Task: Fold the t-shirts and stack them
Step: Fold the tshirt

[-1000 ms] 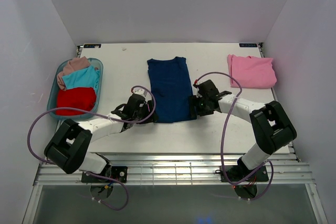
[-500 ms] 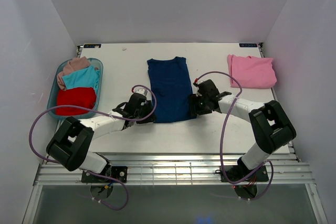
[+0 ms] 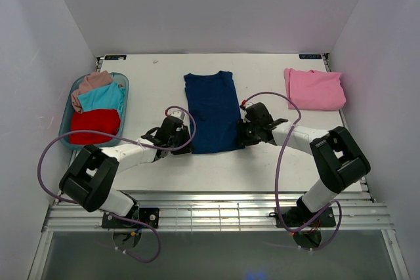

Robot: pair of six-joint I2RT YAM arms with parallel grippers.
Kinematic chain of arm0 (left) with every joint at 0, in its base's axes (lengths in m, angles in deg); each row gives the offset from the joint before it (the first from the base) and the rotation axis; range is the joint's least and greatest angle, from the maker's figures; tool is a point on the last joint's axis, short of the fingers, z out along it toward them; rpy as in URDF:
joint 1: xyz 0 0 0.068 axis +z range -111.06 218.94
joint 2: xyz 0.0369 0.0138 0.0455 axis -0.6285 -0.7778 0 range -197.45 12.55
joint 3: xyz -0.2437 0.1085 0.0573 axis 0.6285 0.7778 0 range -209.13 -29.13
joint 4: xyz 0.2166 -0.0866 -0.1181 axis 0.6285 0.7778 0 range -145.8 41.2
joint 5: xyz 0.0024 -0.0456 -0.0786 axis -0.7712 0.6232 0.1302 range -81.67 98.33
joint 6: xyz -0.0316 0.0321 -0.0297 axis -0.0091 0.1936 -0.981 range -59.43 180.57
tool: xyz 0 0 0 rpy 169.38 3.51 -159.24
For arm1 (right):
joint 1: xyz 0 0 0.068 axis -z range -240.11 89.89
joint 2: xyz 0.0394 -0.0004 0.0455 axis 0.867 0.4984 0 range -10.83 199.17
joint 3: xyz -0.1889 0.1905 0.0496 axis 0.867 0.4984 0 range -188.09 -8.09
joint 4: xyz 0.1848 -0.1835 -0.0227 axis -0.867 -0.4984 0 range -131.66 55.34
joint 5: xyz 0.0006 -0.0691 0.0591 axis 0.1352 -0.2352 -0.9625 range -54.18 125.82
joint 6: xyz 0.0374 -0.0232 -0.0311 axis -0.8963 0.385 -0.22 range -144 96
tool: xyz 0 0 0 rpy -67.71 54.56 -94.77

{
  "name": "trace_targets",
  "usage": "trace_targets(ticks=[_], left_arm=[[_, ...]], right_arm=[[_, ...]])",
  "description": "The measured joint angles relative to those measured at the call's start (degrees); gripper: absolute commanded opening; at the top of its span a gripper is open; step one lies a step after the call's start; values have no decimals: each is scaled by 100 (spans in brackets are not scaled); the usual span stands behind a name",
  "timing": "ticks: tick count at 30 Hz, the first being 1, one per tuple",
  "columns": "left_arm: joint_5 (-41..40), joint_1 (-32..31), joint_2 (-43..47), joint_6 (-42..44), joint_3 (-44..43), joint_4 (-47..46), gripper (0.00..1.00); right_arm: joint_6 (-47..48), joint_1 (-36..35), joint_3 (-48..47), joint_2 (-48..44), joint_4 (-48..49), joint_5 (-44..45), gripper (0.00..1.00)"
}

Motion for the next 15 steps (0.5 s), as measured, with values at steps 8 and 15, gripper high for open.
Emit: trace_targets(ticks=[8,15], left_arm=[[286,9,-197,2,-55,-212,37],[446,11,-232,-15,-11,-334,31]], right_arm=[[-39,-48,57,-13,61,15,33],[-44,-92,68,-13,76,22,31]])
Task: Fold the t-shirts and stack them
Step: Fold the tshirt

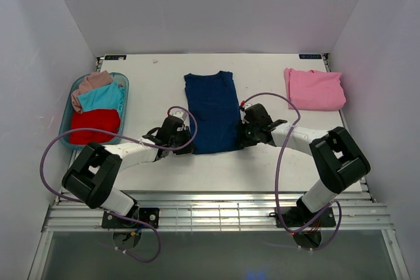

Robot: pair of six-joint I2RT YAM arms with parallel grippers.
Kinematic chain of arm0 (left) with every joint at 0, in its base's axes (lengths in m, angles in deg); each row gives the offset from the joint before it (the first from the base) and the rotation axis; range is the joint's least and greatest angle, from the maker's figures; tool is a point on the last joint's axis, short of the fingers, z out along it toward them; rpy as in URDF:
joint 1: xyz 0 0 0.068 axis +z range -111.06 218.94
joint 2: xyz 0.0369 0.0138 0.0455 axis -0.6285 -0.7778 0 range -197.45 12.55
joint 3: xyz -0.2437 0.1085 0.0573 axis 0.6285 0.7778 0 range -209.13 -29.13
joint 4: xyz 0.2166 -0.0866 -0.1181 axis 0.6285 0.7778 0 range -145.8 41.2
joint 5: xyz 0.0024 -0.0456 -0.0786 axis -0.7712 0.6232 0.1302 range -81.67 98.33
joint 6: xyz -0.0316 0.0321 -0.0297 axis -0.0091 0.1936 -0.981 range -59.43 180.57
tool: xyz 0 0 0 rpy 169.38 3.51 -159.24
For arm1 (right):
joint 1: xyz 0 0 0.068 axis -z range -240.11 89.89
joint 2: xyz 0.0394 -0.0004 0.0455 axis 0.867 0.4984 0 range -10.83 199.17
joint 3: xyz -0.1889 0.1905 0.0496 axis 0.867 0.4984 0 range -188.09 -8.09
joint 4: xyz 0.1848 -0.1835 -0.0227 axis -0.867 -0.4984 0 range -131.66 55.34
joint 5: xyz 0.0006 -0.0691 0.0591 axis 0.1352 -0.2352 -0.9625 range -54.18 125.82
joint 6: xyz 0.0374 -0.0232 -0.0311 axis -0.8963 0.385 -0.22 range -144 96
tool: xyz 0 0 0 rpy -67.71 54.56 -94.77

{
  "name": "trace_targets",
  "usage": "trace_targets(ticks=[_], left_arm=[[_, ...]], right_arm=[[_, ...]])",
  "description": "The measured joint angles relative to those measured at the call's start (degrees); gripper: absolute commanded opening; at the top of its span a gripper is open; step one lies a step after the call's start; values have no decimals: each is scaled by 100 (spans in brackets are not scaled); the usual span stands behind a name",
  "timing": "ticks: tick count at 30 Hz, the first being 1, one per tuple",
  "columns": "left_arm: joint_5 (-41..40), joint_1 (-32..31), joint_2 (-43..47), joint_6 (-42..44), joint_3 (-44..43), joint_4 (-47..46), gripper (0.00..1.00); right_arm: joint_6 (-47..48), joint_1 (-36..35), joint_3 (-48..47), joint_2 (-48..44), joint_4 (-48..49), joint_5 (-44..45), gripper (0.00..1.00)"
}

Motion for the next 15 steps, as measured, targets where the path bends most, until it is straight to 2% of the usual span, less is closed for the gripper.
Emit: trace_targets(ticks=[6,7,10,15], left_arm=[[61,22,-44,-13,59,-109,18],[72,24,-63,-15,59,-136,16],[94,22,-74,-31,59,-155,1],[70,-2,22,-28,120,-116,0]], right_arm=[[-17,-33,24,7,52,0,22],[-26,-37,24,17,59,0,14],[-74,-63,28,35,85,-4,8],[-101,-129,79,-2,111,2,8]])
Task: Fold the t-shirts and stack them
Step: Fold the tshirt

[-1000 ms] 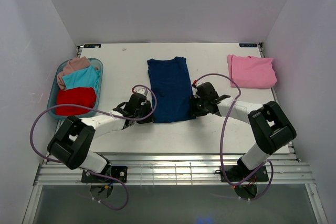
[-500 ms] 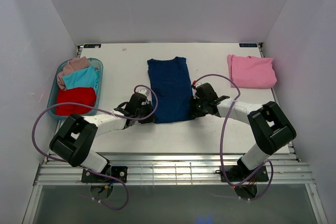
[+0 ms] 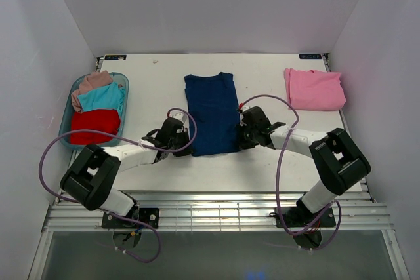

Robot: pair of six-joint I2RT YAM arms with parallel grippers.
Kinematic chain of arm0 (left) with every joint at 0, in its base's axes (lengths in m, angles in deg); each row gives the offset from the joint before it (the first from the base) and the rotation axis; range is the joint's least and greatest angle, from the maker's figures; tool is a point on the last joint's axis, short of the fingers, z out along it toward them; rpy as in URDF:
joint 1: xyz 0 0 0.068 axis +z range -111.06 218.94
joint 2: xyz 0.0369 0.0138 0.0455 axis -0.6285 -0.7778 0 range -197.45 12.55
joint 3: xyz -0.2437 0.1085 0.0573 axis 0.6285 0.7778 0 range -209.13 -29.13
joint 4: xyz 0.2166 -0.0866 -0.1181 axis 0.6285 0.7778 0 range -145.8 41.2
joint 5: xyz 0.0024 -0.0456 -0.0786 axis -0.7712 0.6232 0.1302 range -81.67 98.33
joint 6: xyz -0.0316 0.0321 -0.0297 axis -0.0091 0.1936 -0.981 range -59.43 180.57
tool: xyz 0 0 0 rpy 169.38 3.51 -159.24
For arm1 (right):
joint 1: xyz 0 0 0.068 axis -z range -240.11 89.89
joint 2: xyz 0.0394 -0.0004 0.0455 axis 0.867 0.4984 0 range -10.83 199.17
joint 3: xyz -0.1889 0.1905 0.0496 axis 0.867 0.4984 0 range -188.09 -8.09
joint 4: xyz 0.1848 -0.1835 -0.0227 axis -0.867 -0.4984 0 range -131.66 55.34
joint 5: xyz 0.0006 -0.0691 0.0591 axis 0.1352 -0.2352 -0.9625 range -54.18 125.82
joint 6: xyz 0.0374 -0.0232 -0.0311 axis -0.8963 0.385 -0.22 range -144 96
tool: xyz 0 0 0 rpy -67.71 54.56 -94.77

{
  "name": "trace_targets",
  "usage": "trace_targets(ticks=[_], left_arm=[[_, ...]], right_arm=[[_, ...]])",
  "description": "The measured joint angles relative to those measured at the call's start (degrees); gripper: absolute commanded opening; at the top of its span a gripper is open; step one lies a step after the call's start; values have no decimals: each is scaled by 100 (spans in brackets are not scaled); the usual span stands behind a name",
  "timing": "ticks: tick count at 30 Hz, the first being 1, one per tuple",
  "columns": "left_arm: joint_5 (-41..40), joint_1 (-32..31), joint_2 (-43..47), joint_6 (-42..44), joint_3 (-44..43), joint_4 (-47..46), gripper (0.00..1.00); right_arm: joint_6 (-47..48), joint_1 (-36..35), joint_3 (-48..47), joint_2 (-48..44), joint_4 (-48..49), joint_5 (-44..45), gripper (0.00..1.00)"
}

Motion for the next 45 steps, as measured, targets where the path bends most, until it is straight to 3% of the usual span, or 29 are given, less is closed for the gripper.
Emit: trace_targets(ticks=[6,12,20,27,37,45], left_arm=[[-210,-284,636,-59,251,761,0],[-260,-643,1574,-413,503,1895,0],[-647,-966,2527,-754,-234,2911,0],[-1231,-966,2166,-511,-1453,2647,0],[-1947,-815,1045,197,-1641,1891,0],[-2063,-514,354,647,-2068,1307,0]], right_arm=[[-72,-442,455,-625,-428,111,8],[-531,-1043,953,-1864,-1473,149,8],[-1005,-1368,323,-2855,-2636,645,8],[-916,-1368,-640,-2385,-2894,1408,8],[-549,-1222,-1530,-898,-2883,2507,8],[-129,-885,-2437,-378,-2865,3010,8]])
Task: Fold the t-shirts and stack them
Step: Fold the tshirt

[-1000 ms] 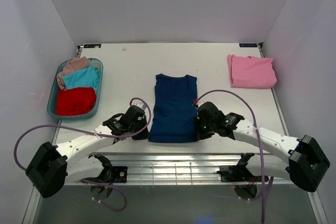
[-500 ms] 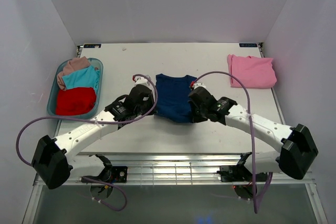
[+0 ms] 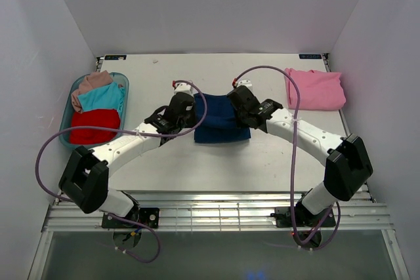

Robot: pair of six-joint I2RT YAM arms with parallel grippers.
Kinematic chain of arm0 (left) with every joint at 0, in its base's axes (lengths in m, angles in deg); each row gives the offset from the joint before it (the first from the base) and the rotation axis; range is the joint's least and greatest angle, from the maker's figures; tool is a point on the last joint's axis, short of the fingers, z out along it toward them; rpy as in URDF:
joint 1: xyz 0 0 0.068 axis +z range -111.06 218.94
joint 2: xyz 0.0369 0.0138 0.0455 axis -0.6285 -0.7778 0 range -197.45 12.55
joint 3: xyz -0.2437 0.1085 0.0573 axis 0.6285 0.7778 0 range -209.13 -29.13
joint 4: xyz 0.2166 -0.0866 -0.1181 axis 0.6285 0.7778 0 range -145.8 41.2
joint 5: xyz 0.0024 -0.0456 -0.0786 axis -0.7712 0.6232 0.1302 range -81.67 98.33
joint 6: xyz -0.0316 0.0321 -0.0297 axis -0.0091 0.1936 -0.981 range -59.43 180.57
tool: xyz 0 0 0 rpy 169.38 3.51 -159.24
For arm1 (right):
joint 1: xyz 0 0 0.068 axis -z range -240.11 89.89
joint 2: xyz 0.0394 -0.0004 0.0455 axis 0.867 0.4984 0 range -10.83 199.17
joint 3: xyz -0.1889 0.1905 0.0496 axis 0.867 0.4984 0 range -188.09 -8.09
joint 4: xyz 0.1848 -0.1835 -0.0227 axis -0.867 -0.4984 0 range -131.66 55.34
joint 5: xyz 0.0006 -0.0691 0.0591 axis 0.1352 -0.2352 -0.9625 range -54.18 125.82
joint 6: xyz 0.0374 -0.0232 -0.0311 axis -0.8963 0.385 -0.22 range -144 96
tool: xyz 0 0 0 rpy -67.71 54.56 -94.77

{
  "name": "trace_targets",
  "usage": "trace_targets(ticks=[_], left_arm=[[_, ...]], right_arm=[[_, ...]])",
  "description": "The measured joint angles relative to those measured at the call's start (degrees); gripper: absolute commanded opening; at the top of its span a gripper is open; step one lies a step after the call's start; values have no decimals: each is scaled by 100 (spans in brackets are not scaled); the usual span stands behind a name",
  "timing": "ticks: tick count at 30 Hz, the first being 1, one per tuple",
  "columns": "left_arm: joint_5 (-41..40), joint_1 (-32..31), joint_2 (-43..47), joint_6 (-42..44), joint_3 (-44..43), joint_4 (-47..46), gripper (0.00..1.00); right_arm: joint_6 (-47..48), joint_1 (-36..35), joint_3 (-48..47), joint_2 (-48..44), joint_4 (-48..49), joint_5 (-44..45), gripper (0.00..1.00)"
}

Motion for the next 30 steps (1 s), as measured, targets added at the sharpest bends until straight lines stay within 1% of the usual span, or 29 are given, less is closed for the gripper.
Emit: trace_targets(ticks=[6,11,20,30], left_arm=[[9,212,-474,205,-444,-308,0],[61,396,-715,267,-640,-514,0],[142,621,-1320,334,-1102,-699,0],[216,848,-1928,387,-1399,-824,0]], right_arm=[[293,221,-417,369,9,111,8],[553,396,-723,699,31,122,8],[994,695,-1462,1423,151,79,8],[1375,933,-2046,2317,323,-118,8]])
